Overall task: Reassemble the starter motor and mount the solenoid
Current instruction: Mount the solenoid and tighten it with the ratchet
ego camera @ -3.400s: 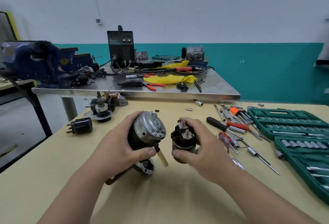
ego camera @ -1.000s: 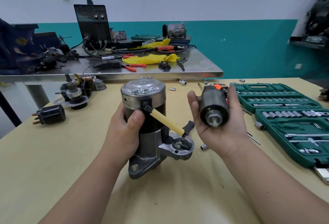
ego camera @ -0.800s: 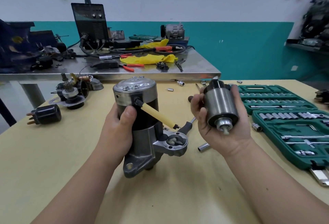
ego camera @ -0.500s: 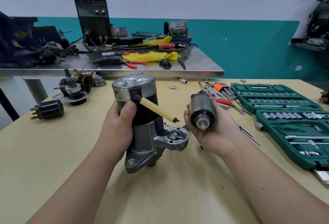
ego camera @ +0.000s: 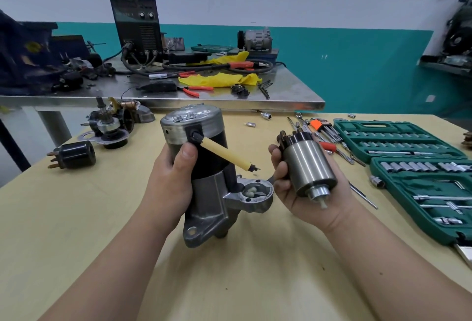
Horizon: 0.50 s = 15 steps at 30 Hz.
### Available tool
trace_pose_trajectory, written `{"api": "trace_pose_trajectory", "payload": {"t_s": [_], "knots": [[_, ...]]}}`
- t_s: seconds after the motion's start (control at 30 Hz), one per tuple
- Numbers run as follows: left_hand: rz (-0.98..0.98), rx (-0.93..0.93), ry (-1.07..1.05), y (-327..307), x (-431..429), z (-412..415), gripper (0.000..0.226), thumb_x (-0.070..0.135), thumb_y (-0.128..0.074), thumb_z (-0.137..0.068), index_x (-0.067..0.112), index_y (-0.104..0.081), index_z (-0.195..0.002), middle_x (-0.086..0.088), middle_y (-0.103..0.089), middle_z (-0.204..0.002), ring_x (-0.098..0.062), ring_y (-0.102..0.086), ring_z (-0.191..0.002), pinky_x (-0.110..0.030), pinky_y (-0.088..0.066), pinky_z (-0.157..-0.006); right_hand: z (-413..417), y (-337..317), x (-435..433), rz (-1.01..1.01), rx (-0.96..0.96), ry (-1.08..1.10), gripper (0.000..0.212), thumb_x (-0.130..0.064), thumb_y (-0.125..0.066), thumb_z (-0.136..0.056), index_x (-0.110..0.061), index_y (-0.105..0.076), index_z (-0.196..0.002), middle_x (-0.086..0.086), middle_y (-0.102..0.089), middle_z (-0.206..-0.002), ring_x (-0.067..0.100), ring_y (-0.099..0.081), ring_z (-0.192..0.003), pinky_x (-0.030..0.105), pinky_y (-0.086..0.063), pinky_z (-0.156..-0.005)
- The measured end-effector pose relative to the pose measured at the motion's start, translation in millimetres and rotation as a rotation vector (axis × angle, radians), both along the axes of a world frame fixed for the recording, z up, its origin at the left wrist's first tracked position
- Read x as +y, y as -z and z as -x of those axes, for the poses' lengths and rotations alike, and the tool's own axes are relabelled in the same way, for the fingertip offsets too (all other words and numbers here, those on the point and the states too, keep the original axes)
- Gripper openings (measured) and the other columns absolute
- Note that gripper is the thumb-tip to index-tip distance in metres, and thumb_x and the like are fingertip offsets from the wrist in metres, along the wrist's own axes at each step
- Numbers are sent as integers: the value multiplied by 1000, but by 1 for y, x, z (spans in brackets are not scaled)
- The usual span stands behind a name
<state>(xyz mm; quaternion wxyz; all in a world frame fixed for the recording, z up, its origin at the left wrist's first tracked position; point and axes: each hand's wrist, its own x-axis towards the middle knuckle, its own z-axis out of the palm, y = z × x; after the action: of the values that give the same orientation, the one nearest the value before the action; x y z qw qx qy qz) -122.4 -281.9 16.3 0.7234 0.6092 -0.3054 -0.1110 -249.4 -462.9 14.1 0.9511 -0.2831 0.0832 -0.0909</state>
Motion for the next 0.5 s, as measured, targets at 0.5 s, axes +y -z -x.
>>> {"api": "trace_pose_trajectory", "payload": {"t_s": [0.5], "knots": [[-44,-169,-61,0,-1,6,92,102,-49,-37,35,-61,-99,18,-71,-92,2,-65,-92,-17,-49,-74,-4,-14,9,166,130,218,64,-60,-42,-92,-1,-68,-92,15,-69,-82,25,-66,-63,29,-55,-57]]}}
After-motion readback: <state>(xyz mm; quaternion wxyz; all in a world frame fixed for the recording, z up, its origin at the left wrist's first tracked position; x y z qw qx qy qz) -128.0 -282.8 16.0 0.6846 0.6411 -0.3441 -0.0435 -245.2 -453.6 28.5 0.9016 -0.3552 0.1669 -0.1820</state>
